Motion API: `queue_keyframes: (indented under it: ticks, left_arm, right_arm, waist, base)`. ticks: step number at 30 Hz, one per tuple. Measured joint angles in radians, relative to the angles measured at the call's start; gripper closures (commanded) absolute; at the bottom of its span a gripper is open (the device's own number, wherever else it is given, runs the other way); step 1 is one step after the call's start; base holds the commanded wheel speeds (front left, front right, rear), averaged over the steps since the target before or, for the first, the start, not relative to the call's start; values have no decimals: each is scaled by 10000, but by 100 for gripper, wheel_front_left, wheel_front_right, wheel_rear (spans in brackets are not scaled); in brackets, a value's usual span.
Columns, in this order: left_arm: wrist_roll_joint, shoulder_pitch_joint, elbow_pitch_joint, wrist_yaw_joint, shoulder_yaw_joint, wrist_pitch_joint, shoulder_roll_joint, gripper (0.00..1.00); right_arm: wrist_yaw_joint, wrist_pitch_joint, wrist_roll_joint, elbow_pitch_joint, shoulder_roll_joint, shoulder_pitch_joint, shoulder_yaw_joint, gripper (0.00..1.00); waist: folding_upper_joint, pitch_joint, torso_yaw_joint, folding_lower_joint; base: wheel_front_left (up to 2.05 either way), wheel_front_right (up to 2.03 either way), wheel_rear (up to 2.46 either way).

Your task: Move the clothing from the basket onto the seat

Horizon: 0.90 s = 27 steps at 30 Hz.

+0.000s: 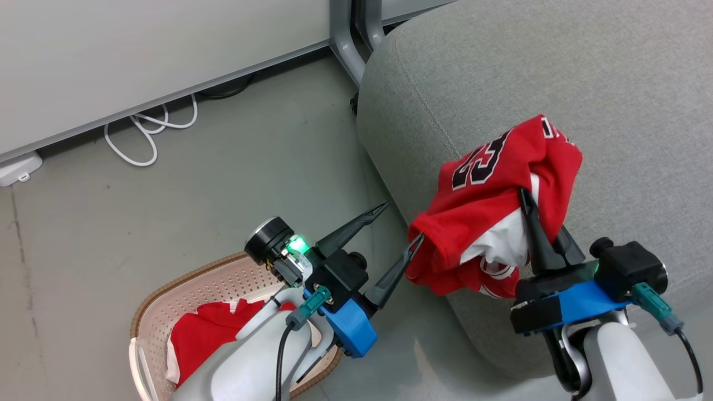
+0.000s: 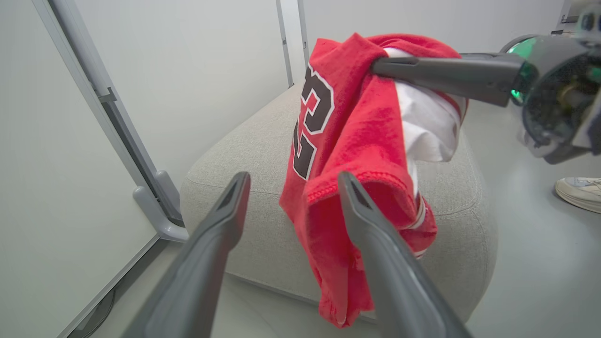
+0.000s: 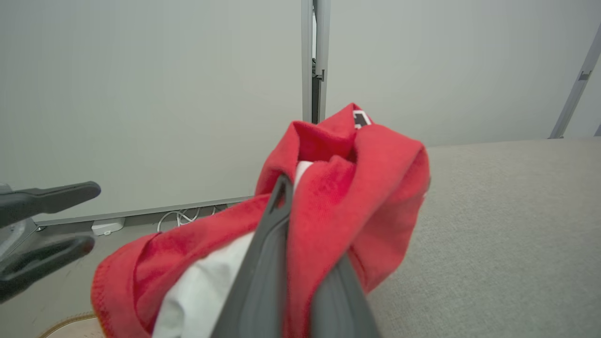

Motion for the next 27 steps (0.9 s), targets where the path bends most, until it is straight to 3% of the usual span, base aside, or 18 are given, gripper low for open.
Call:
queue_keyframes:
  ticks: [8,13,19,23,27]
  left_arm:
    - [-8,-156,-153,0,169,0,111,0]
    - [155,-470,-389,8,297,0,270,0]
    - [393,-1147,-640,8,288,0,483,0]
    - [541,-1791,-874,6,265,4,627,0]
    - [679,-2286,-1091,6,224,71,792,0]
  right_arm:
    - [0,0,71,-520,0,-512,-290,100]
    - [0,0,-79,-819,2,-1933,-857,100]
    - [0,0,-717,-1208,-40,-4273,-2236,100]
    - [0,-2,-863,-1557,-660,-5839,-3421,100]
    - [0,-2,-1020,-1484,-1797,-7059,-4211,100]
  waist:
    - [0,223,74,0]
    - [0,706,156,0]
    - [0,1656,332,0]
    - [0,2492,502,0]
    - [0,3408,690,2]
  base:
    - [0,0,0]
    - [0,0,0]
    - [0,0,0]
    - [0,0,0]
    - [0,0,0]
